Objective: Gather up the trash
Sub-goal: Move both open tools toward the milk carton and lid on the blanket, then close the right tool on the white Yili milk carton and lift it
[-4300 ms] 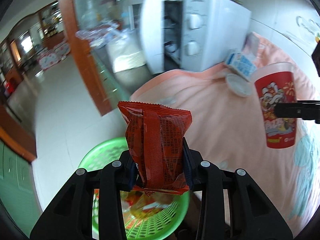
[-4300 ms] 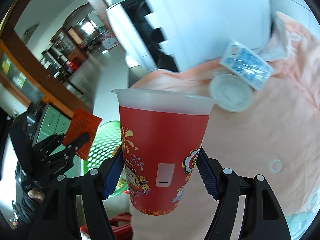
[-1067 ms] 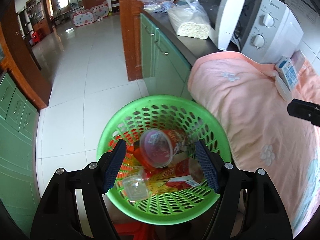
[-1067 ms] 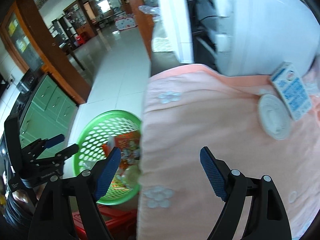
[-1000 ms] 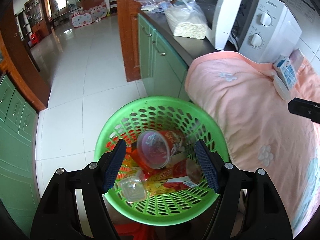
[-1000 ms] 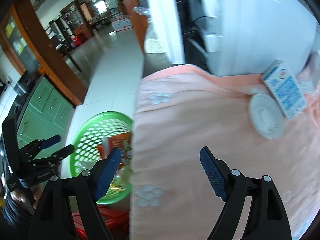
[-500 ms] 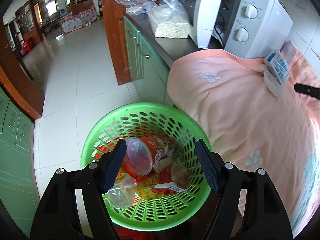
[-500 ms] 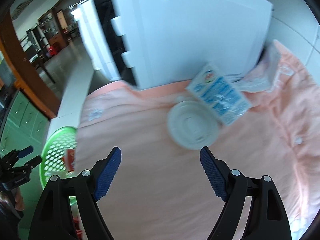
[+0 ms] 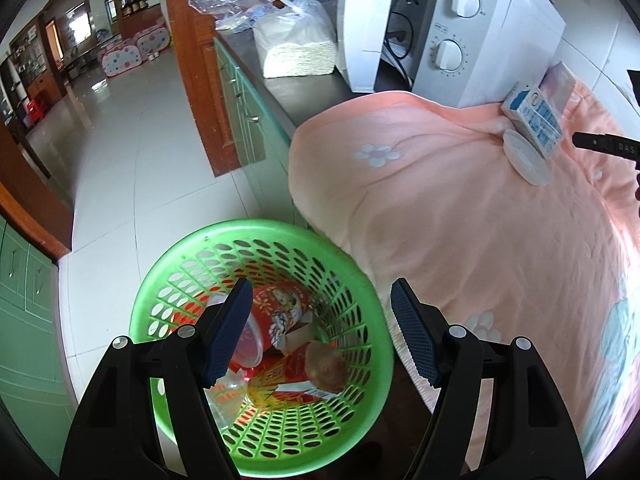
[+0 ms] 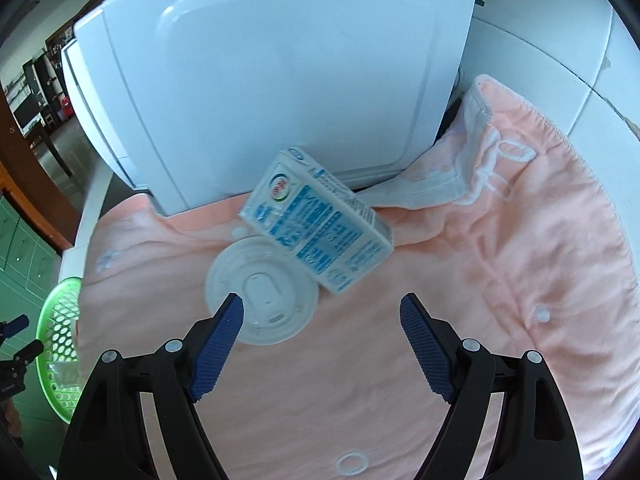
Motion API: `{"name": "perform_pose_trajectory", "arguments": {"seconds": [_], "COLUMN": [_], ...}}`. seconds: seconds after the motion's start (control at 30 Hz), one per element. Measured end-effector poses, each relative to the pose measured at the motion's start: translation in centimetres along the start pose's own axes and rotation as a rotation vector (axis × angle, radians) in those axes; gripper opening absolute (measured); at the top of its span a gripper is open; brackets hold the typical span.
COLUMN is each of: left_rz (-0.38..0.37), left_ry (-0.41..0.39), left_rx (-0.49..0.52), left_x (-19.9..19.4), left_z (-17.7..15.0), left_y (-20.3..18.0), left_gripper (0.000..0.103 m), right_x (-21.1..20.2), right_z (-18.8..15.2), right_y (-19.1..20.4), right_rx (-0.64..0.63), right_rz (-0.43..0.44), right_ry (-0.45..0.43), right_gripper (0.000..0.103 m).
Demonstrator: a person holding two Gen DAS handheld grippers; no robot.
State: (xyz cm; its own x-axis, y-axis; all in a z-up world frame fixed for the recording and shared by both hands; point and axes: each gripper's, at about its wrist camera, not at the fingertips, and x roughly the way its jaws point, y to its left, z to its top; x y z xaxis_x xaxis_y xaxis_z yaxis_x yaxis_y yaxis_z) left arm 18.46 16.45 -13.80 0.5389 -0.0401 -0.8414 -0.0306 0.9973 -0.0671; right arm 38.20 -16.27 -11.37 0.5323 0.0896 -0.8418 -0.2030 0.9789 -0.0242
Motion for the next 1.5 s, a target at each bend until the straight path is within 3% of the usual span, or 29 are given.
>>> {"name": "perform_pose_trajectory", "arguments": {"seconds": [0.33, 0.7, 1.3, 1.5], "left_rz": [-0.006, -0.023, -0.055, -0.072], "left_ry": [0.019, 0.030, 0.041, 0.033], "left_rx": [0.020, 0.024, 0.038, 0.060], "left_x": [1.3, 2.2, 3.4, 3.4], "left_z": [0.6, 0.9, 1.7, 2.4], "left_y": [-1.4, -2.0, -3.4, -4.5], "left_gripper": [0.071, 0.071, 0.071, 0.071], "right_x": [1.3, 3.9, 7.8, 7.2], "right_z": [1.1, 2.0, 2.4, 2.2], "right_y": [0.7, 3.8, 4.1, 3.6], "right_rx": [-0.092, -0.324, -0.412, -0.387], "right_rz": [-0.016, -0.141, -0.233, -0.218], "right_ry": [-0.034, -0.055, -0.045, -0.078], "right_gripper": [0.076, 0.076, 0.075, 0.072]}}
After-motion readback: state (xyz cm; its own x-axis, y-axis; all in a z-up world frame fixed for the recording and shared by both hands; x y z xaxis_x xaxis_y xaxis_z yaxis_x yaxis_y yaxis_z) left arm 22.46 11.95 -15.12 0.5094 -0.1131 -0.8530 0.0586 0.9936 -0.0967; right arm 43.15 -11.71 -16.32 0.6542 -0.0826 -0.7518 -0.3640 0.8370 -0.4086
